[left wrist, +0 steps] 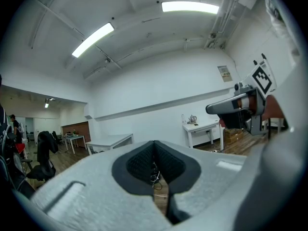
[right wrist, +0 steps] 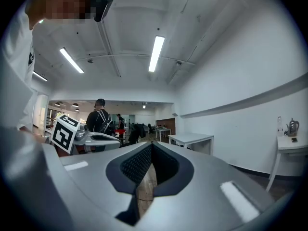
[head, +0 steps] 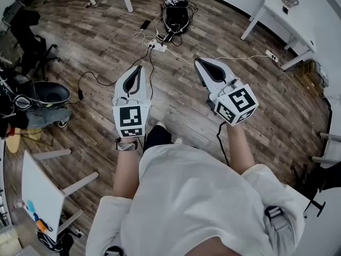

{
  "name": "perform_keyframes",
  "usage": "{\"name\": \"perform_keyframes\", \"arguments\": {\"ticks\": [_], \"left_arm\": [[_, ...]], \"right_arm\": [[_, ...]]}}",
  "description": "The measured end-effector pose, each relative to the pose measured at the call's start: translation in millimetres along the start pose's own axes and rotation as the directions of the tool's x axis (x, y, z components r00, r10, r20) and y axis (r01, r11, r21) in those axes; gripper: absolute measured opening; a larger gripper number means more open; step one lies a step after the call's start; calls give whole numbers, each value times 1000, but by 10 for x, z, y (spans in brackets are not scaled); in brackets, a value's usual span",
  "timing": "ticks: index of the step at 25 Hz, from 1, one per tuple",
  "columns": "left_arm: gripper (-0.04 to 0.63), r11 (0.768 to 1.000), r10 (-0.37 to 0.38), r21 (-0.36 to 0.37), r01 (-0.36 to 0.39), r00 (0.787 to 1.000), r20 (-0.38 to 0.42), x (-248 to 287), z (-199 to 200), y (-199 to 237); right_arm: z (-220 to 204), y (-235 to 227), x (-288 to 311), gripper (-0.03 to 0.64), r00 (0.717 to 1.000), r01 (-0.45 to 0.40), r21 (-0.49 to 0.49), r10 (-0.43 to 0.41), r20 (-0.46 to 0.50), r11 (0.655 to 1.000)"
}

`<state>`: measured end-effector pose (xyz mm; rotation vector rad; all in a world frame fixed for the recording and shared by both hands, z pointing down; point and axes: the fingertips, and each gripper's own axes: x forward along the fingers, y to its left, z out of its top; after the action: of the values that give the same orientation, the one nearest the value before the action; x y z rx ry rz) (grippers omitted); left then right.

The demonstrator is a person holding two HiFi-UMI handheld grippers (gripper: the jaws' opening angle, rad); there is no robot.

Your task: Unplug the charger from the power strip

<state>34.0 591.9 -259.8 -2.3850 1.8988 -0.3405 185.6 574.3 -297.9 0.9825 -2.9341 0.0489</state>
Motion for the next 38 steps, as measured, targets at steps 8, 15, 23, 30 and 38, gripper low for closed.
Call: {"name": "perform_keyframes", "arguments": {"ticks": [8, 15, 23, 30, 38], "left_arm": [[5, 1000, -13, -21, 13, 1000, 4, 411, 1, 28], [5, 998, -17, -53, 18, 1000, 8, 1018, -78, 356], [5, 997, -34, -67, 34, 999, 1, 1865, -192, 837], [5, 996, -45, -78, 44, 999, -17, 2522, -257, 1295], [5, 995, -62, -82, 58, 997, -43, 3013, -384, 1644]], "right_arm": [[0, -297, 177, 0, 999, -35, 38, 34, 16, 999], [4, -650, 621, 2, 998, -55, 24, 54, 17, 998], [-94, -1194, 1434, 2, 1000, -21, 22, 21, -1, 1000], [-48, -1678, 2117, 2, 1000, 20, 26, -20, -3, 999], [-53, -1951, 2735, 2, 999, 37, 35, -36, -30, 999]]}}
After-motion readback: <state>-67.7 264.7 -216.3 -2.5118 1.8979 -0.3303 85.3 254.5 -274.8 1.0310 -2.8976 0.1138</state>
